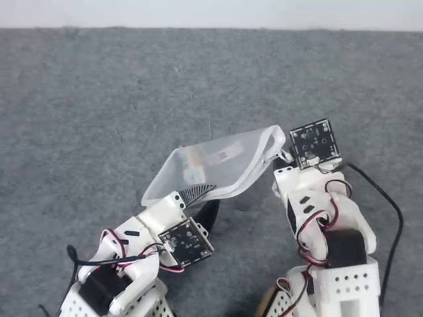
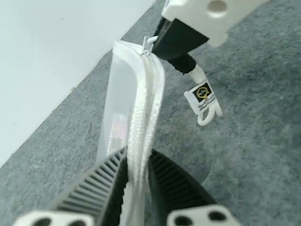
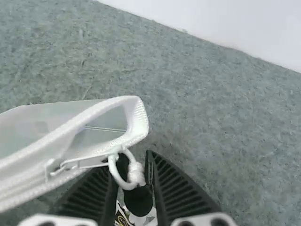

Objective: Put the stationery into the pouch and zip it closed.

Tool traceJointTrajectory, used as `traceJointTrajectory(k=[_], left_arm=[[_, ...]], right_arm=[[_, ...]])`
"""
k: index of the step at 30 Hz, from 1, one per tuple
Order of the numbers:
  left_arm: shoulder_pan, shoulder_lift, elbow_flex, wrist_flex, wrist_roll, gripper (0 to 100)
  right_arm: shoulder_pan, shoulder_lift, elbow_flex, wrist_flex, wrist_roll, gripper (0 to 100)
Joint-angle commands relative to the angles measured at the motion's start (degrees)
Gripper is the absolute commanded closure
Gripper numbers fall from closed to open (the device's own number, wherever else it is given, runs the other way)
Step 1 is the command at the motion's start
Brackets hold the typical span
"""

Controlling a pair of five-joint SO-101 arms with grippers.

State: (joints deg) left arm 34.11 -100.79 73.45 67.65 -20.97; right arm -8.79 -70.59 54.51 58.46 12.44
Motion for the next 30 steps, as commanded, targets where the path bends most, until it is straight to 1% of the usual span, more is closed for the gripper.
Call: traceJointTrajectory(k=[1,7,14,22,30], left_arm=[[-1.8,-1.2,-1.4,0.8,0.2,99],[-1.8,-1.2,-1.5,1.0,0.2,99],[-1.8,-1.2,-1.5,1.0,0.3,99],[-1.8,-1.2,-1.5,1.0,0.3,99],[-1.8,-1.2,-1.5,1.0,0.3,99]], right_arm=[[4.7,0.7,-2.9,-2.4,0.6,99.2],[5.3,7.2,-2.8,-7.8,2.0,99.2],[9.8,14.2,-2.9,-15.3,2.2,99.2],[13.6,22.2,-2.9,-20.7,4.1,99.2],[14.6,24.5,-2.9,-21.5,4.2,99.2]])
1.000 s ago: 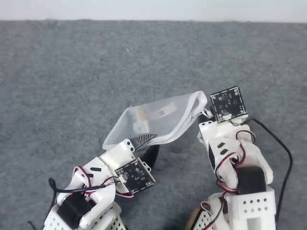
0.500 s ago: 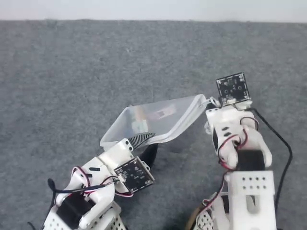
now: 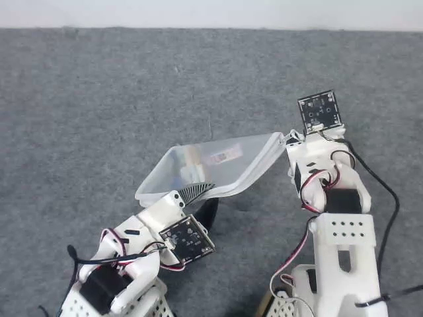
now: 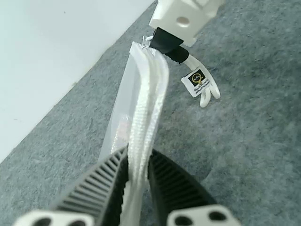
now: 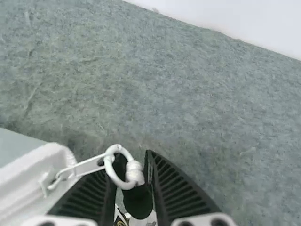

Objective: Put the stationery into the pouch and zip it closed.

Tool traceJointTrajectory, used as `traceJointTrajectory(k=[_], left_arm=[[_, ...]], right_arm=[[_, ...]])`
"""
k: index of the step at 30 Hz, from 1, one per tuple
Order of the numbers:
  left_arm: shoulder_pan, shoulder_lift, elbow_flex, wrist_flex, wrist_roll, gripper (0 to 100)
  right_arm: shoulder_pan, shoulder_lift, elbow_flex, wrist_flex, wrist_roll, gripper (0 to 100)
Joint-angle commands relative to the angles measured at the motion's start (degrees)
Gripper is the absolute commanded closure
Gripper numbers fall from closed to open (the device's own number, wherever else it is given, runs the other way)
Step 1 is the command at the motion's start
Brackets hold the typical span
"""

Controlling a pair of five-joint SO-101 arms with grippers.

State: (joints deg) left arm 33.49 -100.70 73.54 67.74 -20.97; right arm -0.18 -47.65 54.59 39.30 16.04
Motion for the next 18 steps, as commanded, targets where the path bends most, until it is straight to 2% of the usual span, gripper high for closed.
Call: traceJointTrajectory(k=[1,6,11,18], left_arm=[[-1.1,-1.3,-1.5,0.9,0.3,99],[-1.1,-1.3,-1.5,1.0,0.3,99],[-1.1,-1.3,-1.3,0.7,0.3,99],[-1.1,-1.3,-1.3,0.1,2.4,99]], right_arm=[[6.0,1.5,-3.0,-2.1,0.6,99.2],[6.0,1.5,-3.0,-0.7,0.6,98.3],[5.6,-1.7,-3.0,4.7,0.2,89.0],[3.6,-10.6,-2.9,13.0,0.1,88.4]])
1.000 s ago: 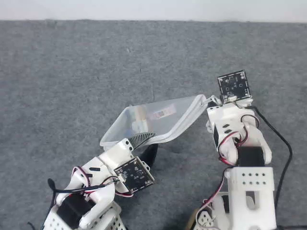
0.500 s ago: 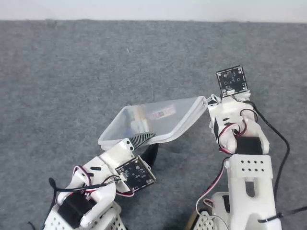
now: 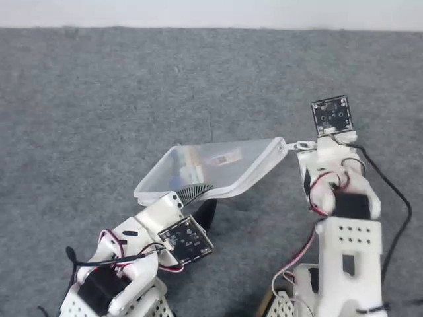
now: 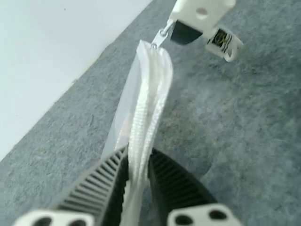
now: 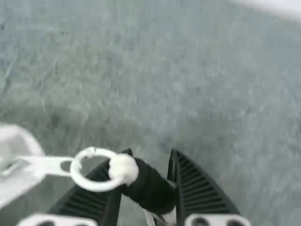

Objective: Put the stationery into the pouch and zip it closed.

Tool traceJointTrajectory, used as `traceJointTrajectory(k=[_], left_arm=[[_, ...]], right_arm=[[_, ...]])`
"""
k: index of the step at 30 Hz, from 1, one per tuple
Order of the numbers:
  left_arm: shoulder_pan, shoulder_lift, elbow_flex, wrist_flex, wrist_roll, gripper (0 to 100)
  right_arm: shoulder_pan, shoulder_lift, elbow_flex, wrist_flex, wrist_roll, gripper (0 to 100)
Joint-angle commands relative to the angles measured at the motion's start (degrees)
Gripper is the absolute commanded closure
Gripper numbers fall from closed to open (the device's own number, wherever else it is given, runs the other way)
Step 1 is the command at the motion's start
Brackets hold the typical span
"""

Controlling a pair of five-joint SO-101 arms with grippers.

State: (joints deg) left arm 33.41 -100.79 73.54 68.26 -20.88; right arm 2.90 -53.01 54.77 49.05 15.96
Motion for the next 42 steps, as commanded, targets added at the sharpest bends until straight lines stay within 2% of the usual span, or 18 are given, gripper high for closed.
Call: traceJointTrajectory(k=[1,9,15,20,26,29,35,42], left_arm=[[-1.1,-1.2,-1.2,-0.6,2.5,99],[-1.6,-1.1,-1.1,-1.7,3.8,97],[-11.3,-1.1,1.9,-8.3,10.3,87],[-13.5,-1.1,2.2,-9.7,14.5,85],[-13.8,-1.1,2.1,-9.9,22.5,77],[-16.5,-1.1,2.1,-10.6,24.4,76],[-18.5,-1.1,2.1,-11.3,25.1,71],[-18.8,-1.2,-2.7,-6.8,30.6,71]], right_arm=[[-0.2,-6.5,-3.1,4.9,0.2,88.3],[-4.9,-20.5,-3.1,15.5,0.0,88.6],[-9.4,-29.6,-3.1,21.1,-2.6,88.6],[-13.3,-31.8,-2.7,24.0,-4.1,88.2],[-16.5,-31.8,1.5,20.1,-6.2,88.2],[-16.8,-31.8,4.9,16.7,-8.2,87.7],[-18.4,-31.8,6.3,16.6,-8.7,73.0],[-21.5,-31.8,7.0,16.0,-11.4,76.9]])
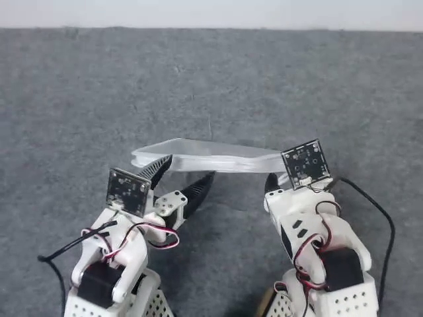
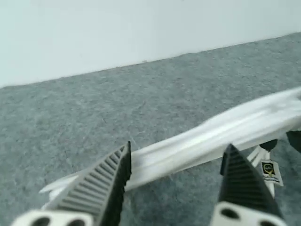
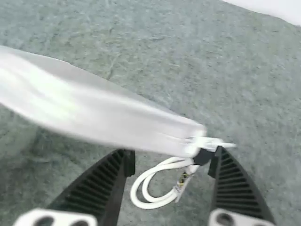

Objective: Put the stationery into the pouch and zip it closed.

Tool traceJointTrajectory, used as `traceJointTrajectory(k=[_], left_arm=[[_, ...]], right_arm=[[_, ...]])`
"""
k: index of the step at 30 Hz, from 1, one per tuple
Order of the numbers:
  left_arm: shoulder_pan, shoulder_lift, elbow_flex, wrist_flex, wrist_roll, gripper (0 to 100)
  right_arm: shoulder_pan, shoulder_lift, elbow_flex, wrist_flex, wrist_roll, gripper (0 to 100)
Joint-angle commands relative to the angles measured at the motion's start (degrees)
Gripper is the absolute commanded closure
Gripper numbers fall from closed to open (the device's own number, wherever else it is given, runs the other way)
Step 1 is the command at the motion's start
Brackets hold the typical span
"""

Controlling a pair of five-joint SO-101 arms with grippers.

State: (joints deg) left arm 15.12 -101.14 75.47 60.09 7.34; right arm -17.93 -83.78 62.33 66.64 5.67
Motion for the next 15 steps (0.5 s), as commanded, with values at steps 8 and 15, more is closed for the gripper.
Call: traceJointTrajectory(k=[8,15], left_arm=[[-0.7,-0.9,-4.9,1.4,2.5,71],[-0.7,-0.9,-4.8,1.4,2.5,71]], right_arm=[[-0.7,-1.0,0.3,-1.8,-1.3,77.2],[-0.7,-1.5,4.8,-5.3,-3.8,77.2]])
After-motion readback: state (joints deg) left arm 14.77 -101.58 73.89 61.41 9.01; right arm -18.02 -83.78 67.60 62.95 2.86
